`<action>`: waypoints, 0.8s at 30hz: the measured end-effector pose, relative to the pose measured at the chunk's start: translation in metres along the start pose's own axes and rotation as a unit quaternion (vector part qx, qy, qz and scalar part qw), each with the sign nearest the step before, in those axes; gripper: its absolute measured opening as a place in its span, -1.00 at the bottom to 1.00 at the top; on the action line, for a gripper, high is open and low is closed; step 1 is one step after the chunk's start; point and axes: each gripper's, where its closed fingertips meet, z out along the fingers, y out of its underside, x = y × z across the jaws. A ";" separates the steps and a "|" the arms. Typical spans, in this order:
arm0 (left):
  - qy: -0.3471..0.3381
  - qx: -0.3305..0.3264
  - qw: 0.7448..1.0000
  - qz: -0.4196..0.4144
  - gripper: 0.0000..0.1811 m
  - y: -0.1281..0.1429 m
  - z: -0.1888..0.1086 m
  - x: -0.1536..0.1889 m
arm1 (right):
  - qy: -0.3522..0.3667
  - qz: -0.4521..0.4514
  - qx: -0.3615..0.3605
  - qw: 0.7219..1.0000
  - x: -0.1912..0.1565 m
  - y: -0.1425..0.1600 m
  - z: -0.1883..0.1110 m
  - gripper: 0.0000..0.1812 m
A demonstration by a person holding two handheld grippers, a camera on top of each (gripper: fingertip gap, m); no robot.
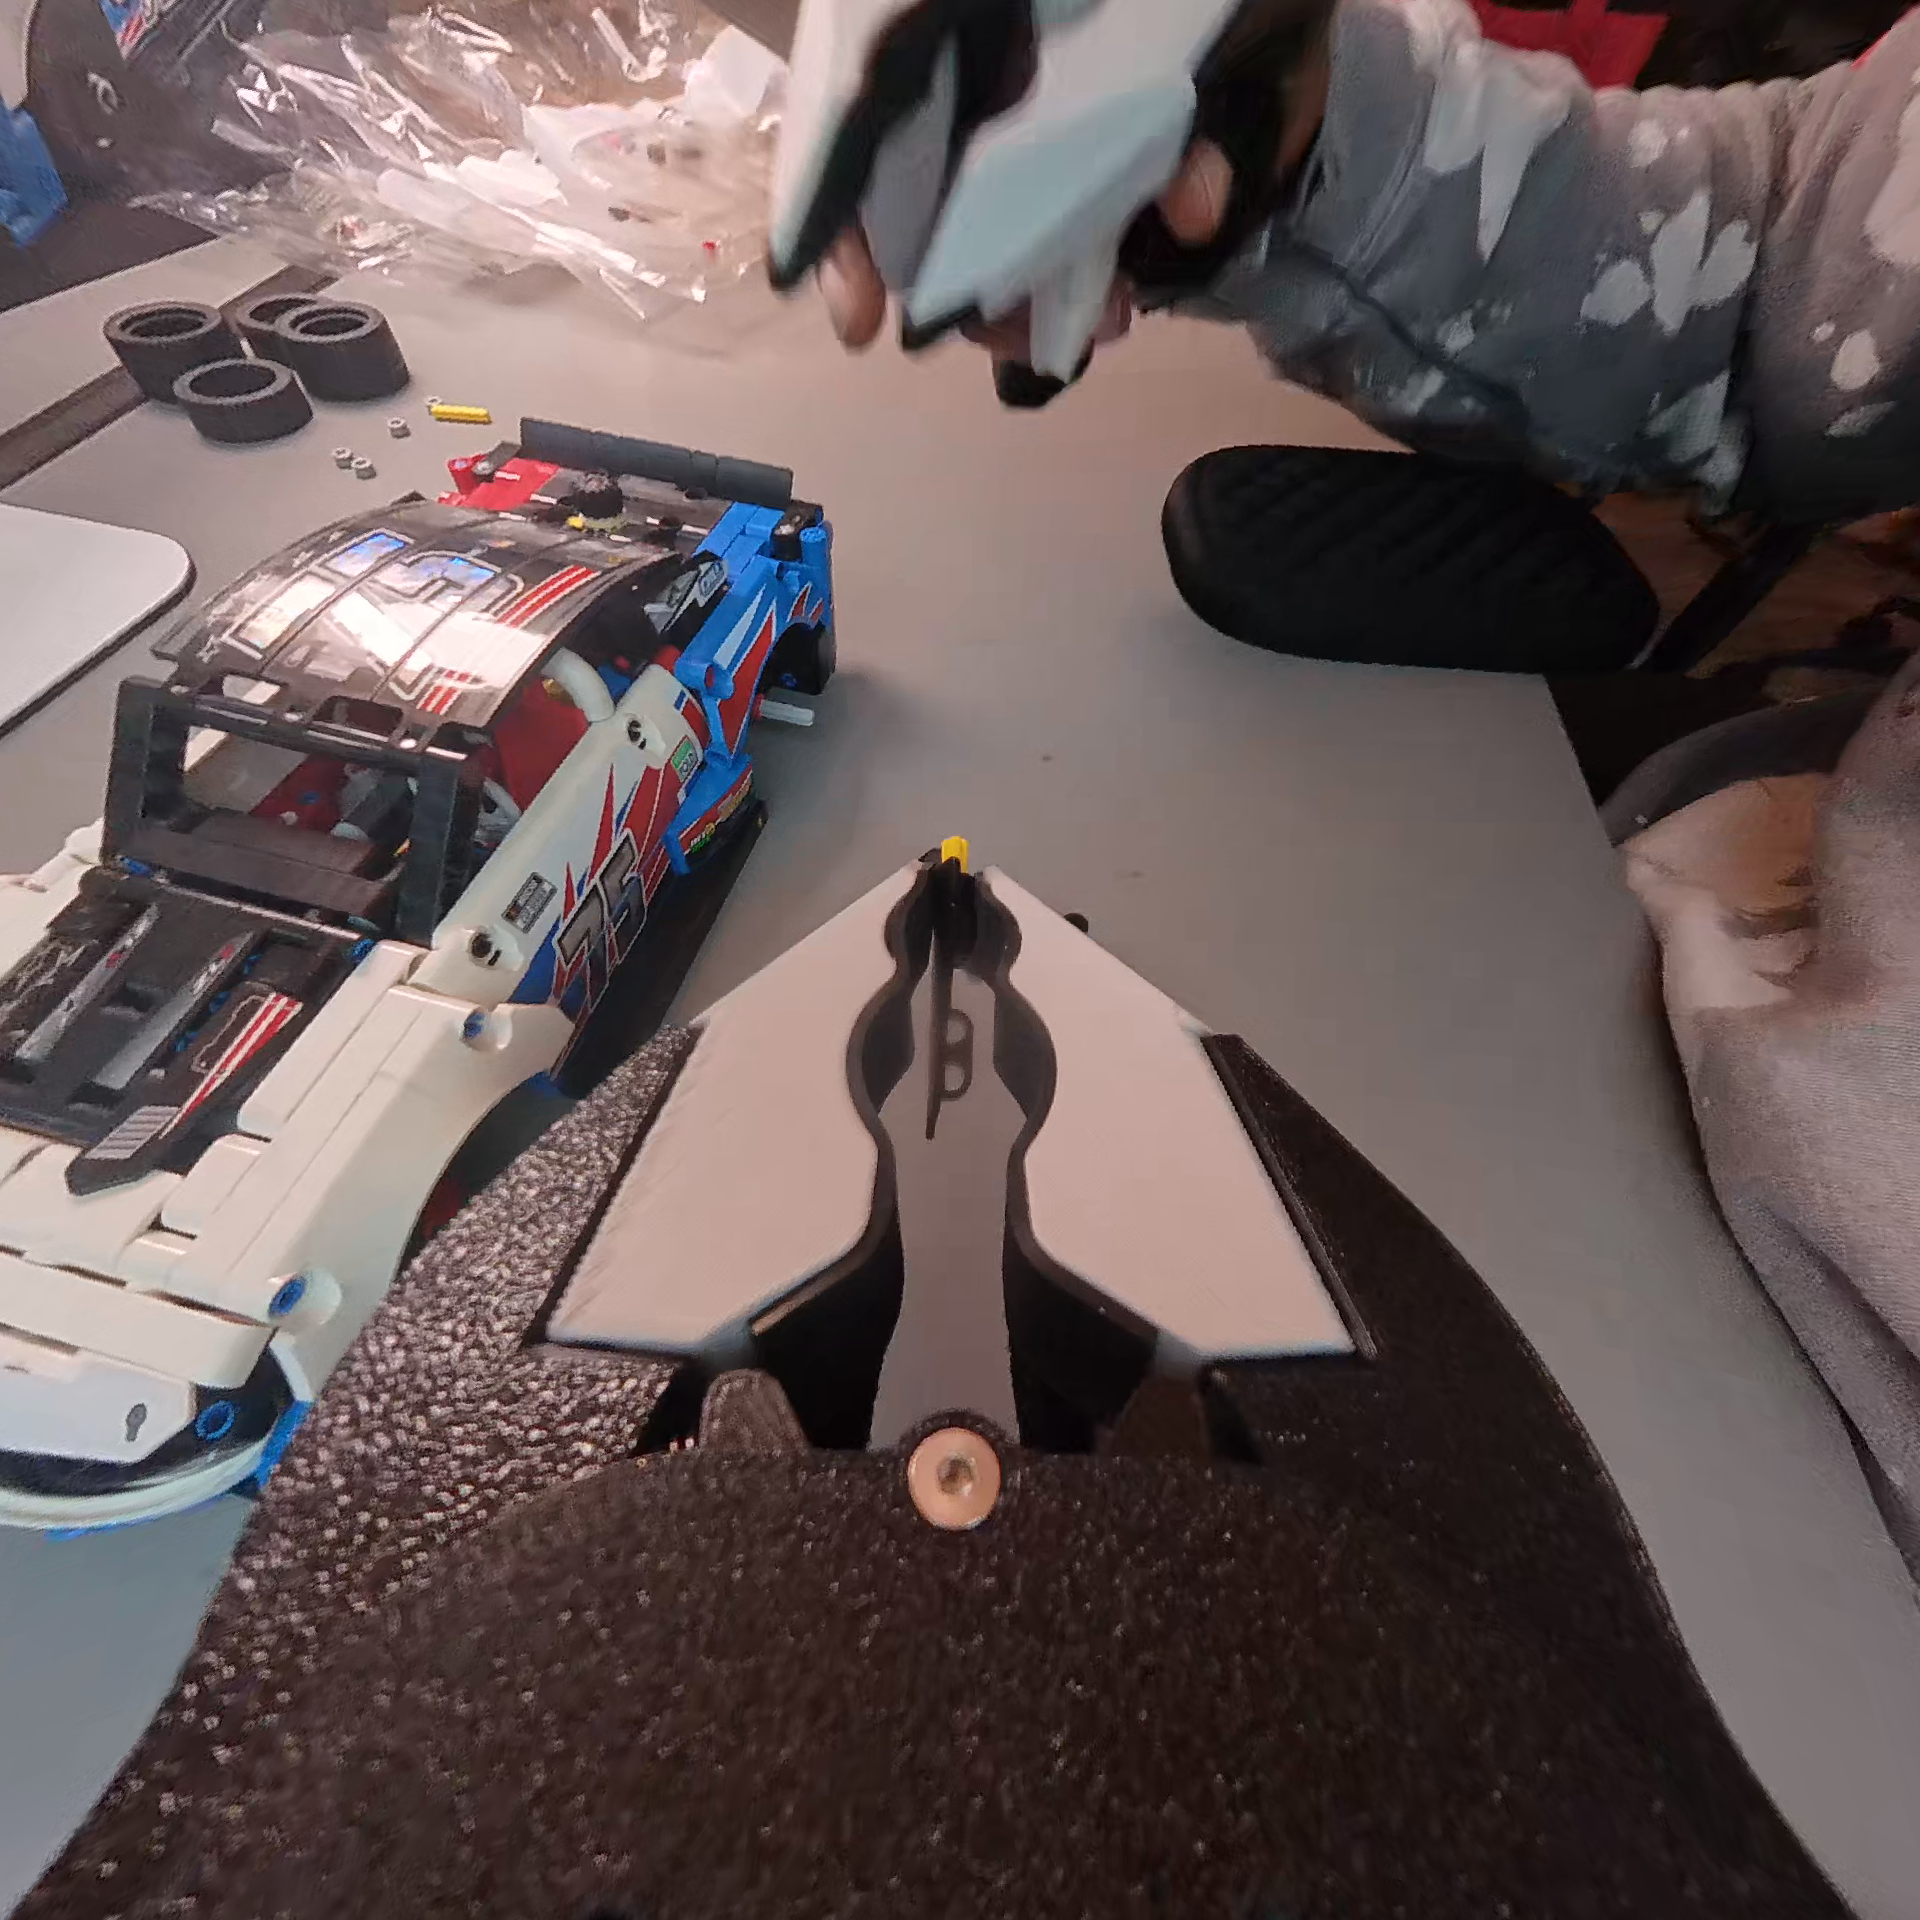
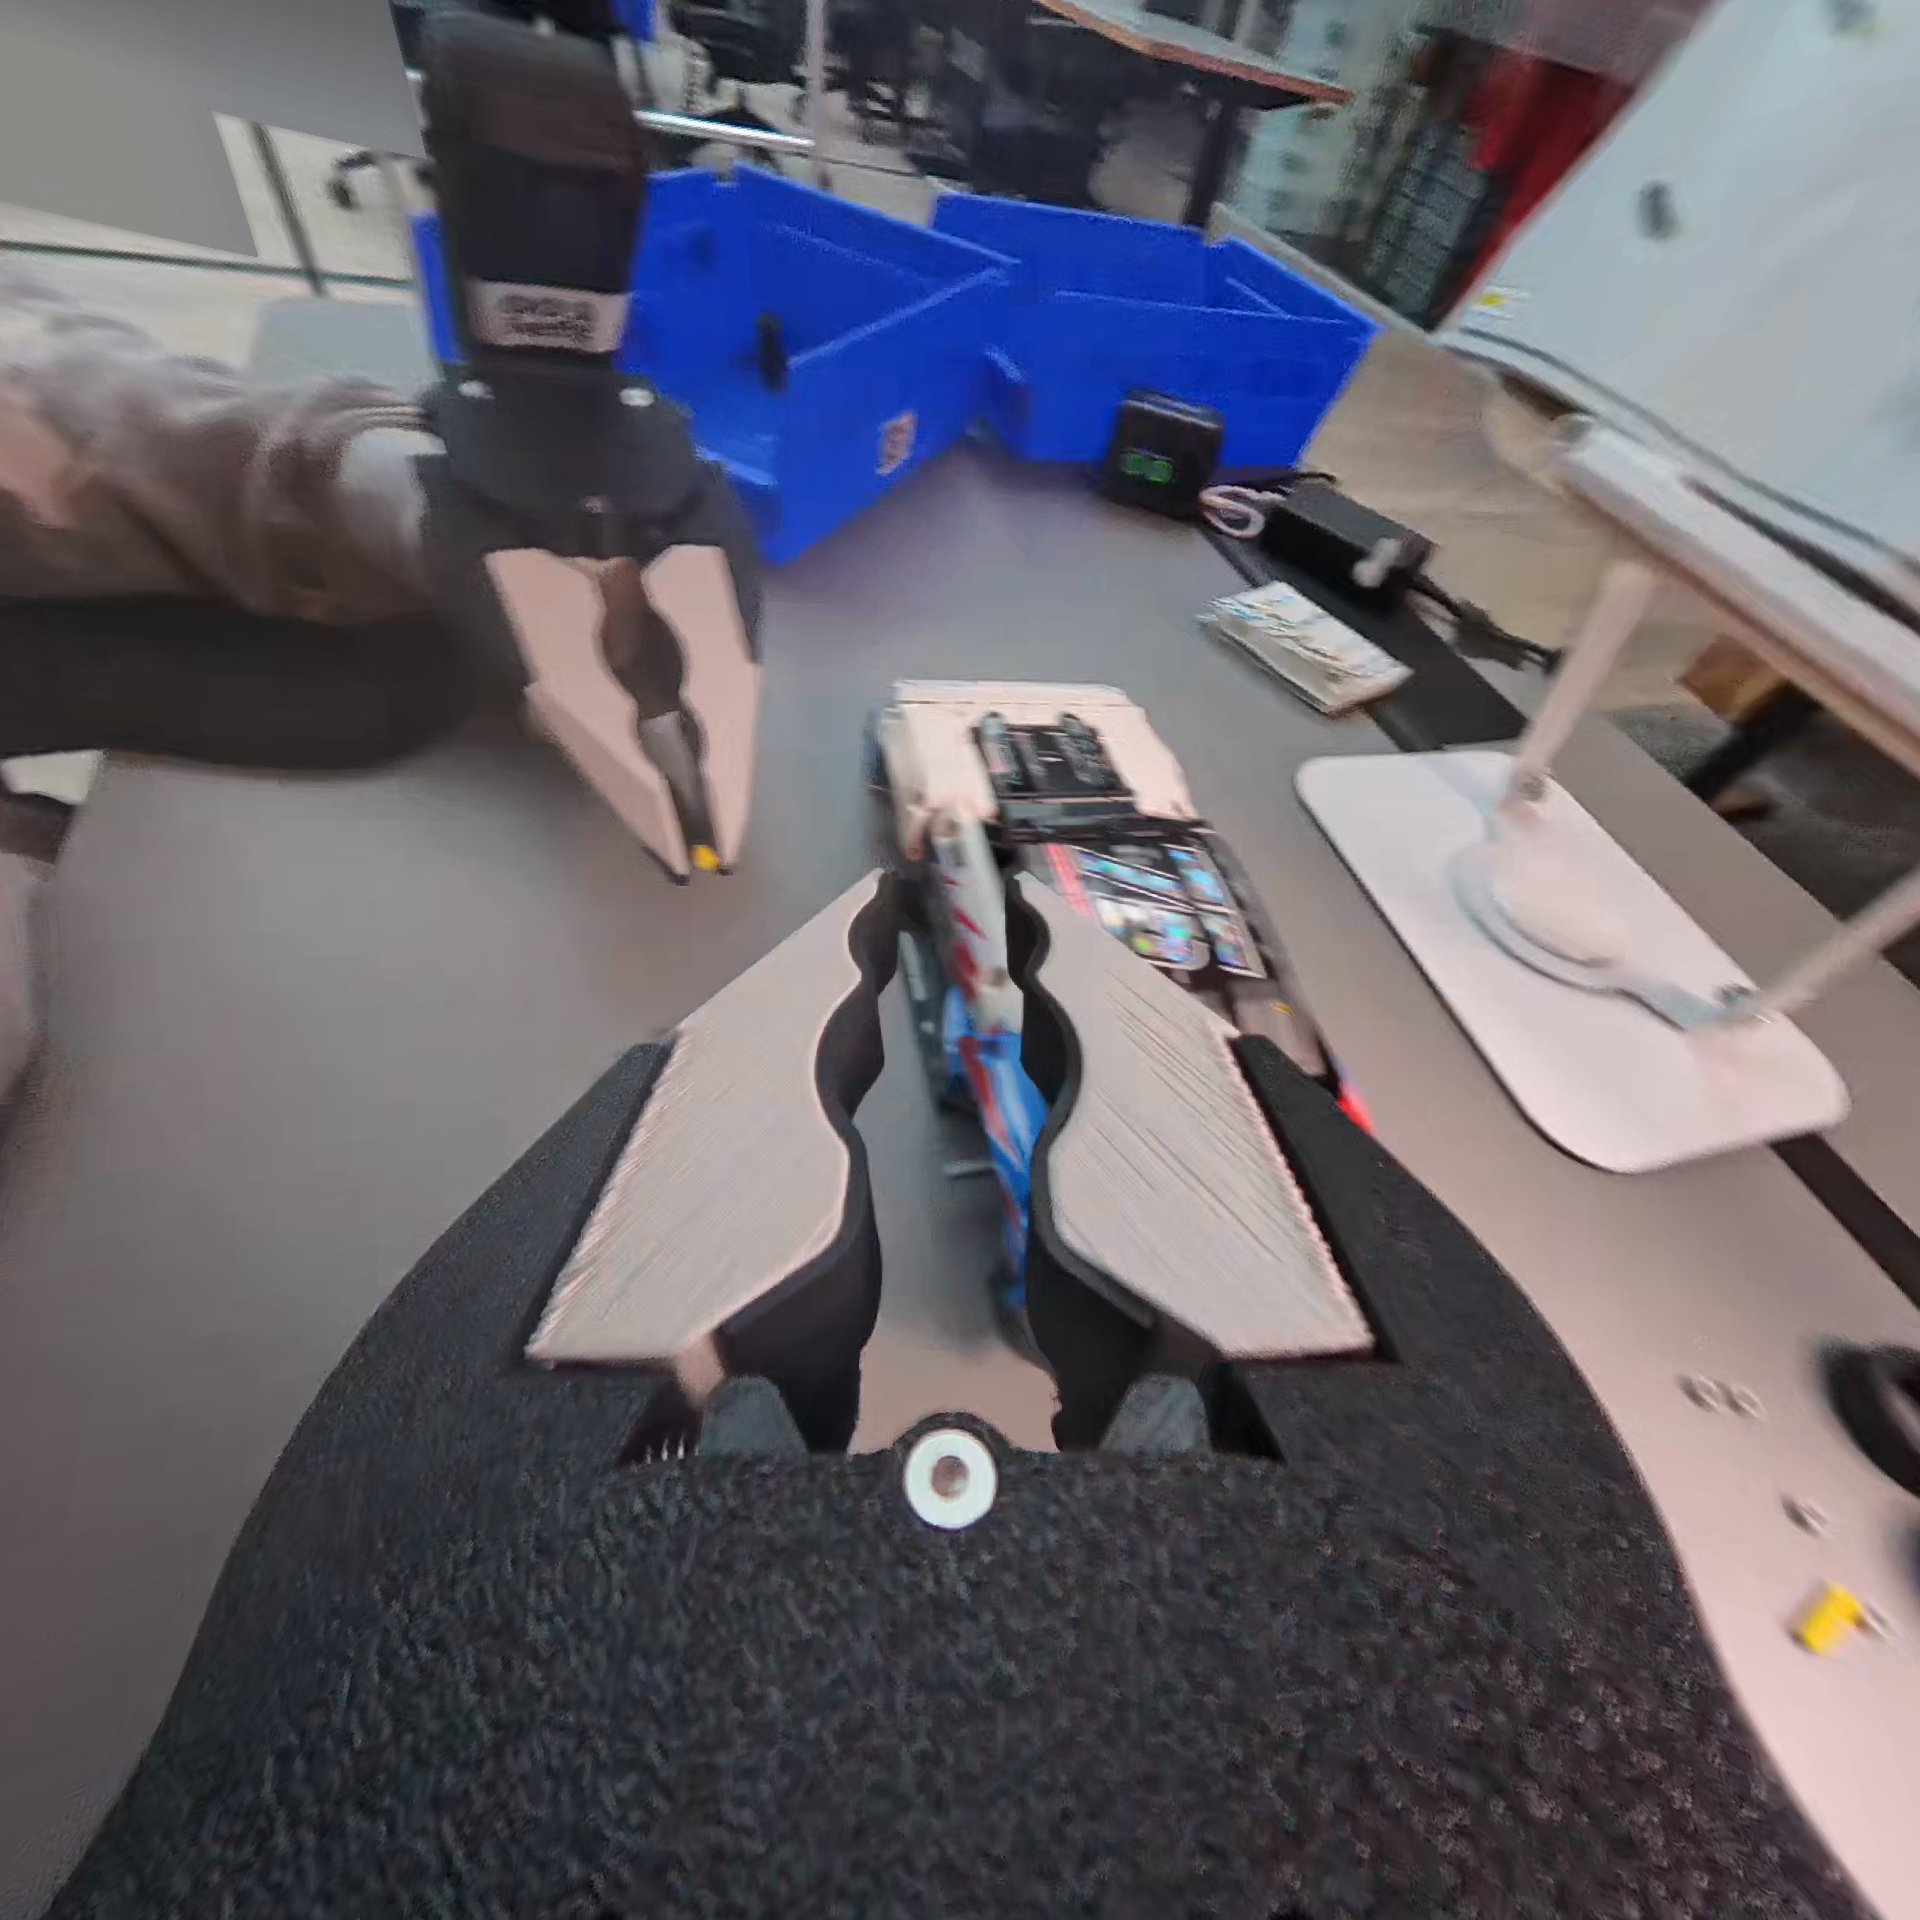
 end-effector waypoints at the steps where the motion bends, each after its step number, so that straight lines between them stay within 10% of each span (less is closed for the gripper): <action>1: 0.007 0.008 1.000 0.002 -0.93 -0.003 0.000 0.003 | -0.030 -0.014 0.001 0.999 -0.024 0.001 0.010 -0.80; 7: 0.033 0.033 0.999 0.023 -0.93 -0.013 -0.001 0.019 | -0.099 -0.059 -0.033 0.993 -0.080 0.028 0.054 -0.88; 24: 0.084 0.011 0.996 0.033 -0.94 -0.004 0.002 0.038 | -0.173 -0.034 -0.013 0.984 -0.102 0.028 0.046 -0.91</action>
